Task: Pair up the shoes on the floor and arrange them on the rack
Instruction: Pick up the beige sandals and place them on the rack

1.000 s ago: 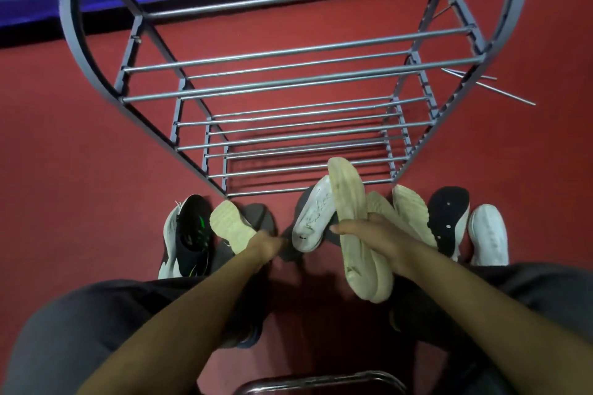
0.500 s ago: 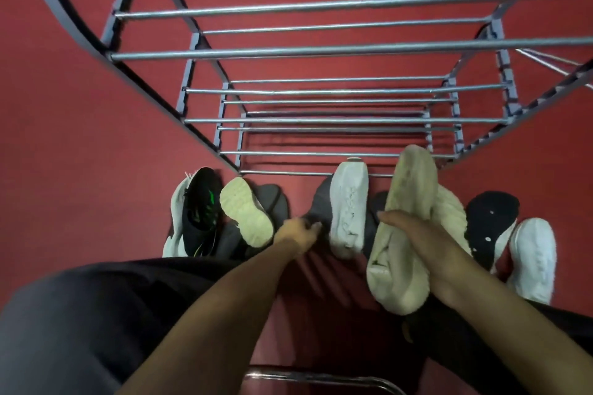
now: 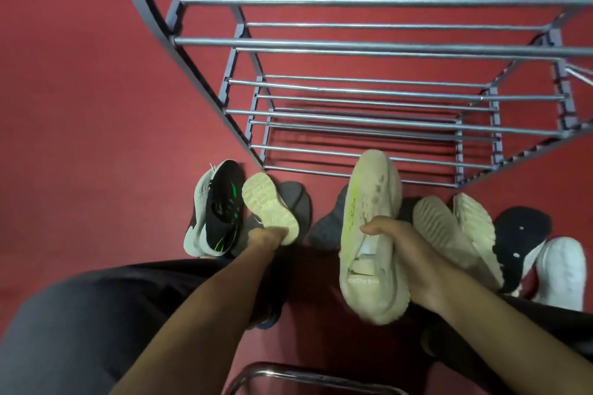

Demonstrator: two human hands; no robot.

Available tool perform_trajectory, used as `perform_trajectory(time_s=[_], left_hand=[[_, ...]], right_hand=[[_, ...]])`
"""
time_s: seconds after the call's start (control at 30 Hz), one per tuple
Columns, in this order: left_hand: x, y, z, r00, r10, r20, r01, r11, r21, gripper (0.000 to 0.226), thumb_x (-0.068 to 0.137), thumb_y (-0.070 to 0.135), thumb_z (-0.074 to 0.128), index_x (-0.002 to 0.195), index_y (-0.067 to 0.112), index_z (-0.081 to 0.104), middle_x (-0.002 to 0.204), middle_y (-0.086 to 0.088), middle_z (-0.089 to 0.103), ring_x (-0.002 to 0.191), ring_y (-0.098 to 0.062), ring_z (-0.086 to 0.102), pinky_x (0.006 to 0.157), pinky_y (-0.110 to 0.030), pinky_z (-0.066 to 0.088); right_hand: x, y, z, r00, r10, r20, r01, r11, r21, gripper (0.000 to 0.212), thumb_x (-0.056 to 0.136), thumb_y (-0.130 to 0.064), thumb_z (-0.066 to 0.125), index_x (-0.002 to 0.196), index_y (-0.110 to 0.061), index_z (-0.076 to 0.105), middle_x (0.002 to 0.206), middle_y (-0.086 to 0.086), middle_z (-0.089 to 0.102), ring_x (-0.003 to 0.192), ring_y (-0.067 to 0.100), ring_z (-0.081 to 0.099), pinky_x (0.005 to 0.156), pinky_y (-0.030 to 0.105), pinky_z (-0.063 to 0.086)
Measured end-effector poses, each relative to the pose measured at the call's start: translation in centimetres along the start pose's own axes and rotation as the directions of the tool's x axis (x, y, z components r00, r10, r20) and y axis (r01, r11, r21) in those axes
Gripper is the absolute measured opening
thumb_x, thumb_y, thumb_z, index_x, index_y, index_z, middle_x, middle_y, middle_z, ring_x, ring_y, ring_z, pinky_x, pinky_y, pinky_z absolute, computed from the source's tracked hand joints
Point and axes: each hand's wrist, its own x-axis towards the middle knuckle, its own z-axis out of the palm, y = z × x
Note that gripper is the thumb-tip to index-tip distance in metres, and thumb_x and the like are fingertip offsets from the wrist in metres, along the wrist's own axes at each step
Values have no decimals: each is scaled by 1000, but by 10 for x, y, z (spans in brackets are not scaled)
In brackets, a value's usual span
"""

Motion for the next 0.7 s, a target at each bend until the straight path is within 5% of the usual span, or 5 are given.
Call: perform_trajectory(time_s=[0.17, 0.3, 0.5, 0.6, 0.7], left_hand=[[-15, 27, 13, 998, -67, 21, 70, 965, -253, 58, 72, 9, 82, 124, -5, 61, 119, -22, 69, 107, -36, 69, 93, -49, 57], [-47, 33, 3, 827, 351, -439, -101, 861, 498, 51, 63, 26, 70, 112, 15, 60, 119, -8, 56, 113, -32, 52, 92, -45, 42], [-75, 12, -22, 415, 909, 48, -336, 104, 936, 36, 72, 32, 73, 103, 19, 60, 98, -2, 61, 92, -30, 54, 77, -42, 36], [-89, 9, -18, 234, 953, 192, -367, -96, 925, 27, 67, 18, 79, 89, 20, 64, 83, -1, 64, 79, -29, 59, 67, -41, 43], [-92, 0, -17, 211, 948, 237, -384, -142, 912, 34, 61, 18, 81, 90, 20, 65, 81, 0, 62, 76, -29, 59, 68, -39, 40]], right_hand=[[-4, -5, -14, 999, -39, 17, 35, 981, 191, 53, 76, -22, 67, 122, 3, 68, 114, 26, 66, 103, 40, 67, 105, 52, 48], [-8, -13, -14, 989, -131, -71, 142, 970, 195, 48, 79, -16, 64, 122, 6, 65, 100, 23, 70, 97, 39, 66, 102, 58, 48], [-20, -11, -14, 964, -239, -113, 249, 964, 90, 23, 86, -21, 67, 97, -3, 76, 82, 15, 77, 73, 28, 76, 74, 40, 62], [-24, -6, -19, 955, -275, -113, 279, 960, 20, 27, 85, -26, 70, 91, -1, 78, 83, 16, 78, 75, 29, 77, 71, 40, 63], [-26, 0, -25, 961, -263, -83, 263, 965, -10, 26, 77, -34, 75, 89, -11, 82, 88, 16, 79, 83, 32, 78, 76, 43, 63]])
